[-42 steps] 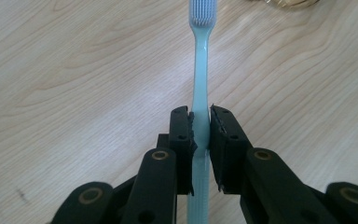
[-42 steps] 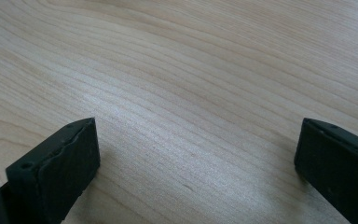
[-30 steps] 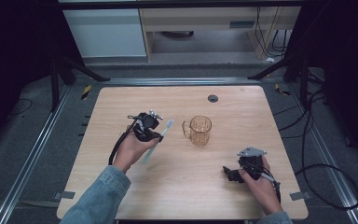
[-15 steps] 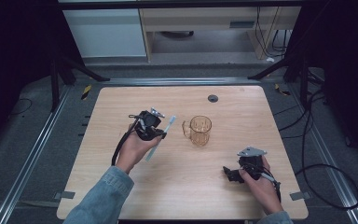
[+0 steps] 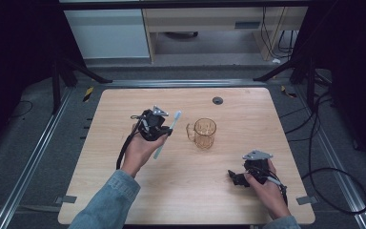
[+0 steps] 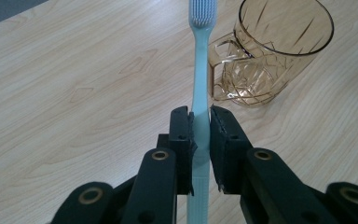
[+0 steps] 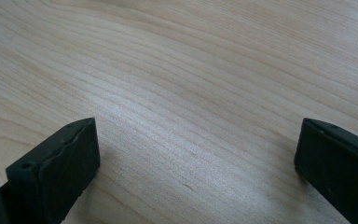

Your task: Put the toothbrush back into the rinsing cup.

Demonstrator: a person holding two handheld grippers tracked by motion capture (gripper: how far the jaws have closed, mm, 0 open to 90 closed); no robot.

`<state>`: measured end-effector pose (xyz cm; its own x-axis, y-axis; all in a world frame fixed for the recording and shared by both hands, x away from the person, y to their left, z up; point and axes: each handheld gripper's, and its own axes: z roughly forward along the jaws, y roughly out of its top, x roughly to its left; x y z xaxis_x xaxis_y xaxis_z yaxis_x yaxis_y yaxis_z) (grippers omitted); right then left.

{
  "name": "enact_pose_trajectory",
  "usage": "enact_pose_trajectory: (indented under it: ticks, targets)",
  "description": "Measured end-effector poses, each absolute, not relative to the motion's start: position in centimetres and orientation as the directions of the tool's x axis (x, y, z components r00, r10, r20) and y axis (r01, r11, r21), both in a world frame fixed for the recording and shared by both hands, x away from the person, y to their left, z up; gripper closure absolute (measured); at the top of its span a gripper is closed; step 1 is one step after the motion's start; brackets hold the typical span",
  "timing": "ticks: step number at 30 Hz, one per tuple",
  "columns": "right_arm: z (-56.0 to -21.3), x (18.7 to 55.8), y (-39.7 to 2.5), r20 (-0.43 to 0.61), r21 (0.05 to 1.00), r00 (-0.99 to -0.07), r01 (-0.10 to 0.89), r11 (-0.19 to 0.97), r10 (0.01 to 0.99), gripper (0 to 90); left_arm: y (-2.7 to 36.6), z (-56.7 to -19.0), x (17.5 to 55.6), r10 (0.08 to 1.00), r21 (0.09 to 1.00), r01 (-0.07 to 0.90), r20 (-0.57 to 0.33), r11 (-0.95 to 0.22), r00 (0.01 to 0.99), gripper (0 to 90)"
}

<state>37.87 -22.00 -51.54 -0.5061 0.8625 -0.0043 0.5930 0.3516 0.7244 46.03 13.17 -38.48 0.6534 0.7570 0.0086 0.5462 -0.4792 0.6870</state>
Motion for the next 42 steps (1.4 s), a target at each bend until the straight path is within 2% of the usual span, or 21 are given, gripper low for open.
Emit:
enact_pose_trajectory:
  ticks: [13,20,28,42]
  targets:
    - [-51.5,37.9,-22.0,-0.003,0.724,-0.506,0.594,0.35,0.863,0.4,12.3,-37.8,45.7,0.782,0.74,0.511,0.032,-0.437,0.622,78.8]
    - [-51.5,37.9,-22.0,-0.004,0.725,-0.505,0.593,0.351,0.863,0.4,12.1,-37.5,45.7,0.792,0.766,0.503,0.013,-0.4,0.61,78.8]
    - [-51.5,37.9,-22.0,-0.003,0.724,-0.505,0.594,0.351,0.863,0.4,11.7,-36.4,45.3,0.801,0.807,0.446,0.054,-0.387,0.596,78.8]
    - [-51.5,37.9,-22.0,-0.004,0.724,-0.506,0.593,0.351,0.863,0.4,11.3,-35.8,44.8,0.82,0.866,0.374,0.069,-0.332,0.568,78.8]
